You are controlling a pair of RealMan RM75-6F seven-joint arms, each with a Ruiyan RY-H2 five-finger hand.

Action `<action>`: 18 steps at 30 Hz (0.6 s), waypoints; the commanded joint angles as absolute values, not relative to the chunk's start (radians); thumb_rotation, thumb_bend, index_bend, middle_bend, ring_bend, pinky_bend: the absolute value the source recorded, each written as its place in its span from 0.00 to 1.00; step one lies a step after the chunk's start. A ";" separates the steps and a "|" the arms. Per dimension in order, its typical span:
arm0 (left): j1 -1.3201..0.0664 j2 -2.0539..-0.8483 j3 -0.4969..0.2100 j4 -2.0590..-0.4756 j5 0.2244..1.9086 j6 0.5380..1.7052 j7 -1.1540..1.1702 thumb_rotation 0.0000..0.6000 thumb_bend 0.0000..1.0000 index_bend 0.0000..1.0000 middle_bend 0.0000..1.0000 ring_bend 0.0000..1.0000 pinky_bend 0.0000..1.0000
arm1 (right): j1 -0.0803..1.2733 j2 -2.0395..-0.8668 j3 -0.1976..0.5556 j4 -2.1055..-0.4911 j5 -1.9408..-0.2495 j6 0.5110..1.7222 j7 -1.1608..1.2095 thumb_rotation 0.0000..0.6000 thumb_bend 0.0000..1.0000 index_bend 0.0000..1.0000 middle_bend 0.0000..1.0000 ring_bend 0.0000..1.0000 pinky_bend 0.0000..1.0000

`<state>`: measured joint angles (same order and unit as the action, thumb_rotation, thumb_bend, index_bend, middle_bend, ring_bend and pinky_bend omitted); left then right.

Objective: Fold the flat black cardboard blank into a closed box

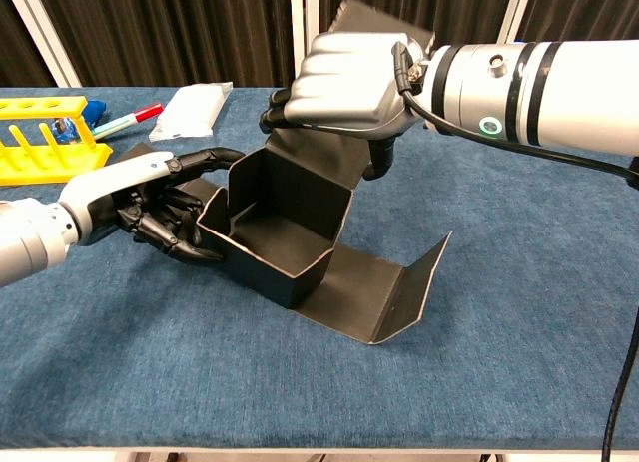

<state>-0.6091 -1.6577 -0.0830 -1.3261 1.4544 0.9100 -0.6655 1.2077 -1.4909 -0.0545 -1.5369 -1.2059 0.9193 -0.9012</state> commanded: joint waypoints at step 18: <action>-0.672 -1.676 -0.010 -1.247 1.559 0.881 -1.101 1.00 0.06 0.09 0.10 0.59 0.94 | 1.169 -1.589 -0.005 -1.350 -1.515 0.955 -0.652 1.00 0.24 0.53 0.31 0.79 0.79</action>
<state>-0.6642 -1.6701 -0.0189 -1.2578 1.5491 0.8794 -1.0658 1.1746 -1.5787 -0.0125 -1.3622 -1.5043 0.9476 -0.6641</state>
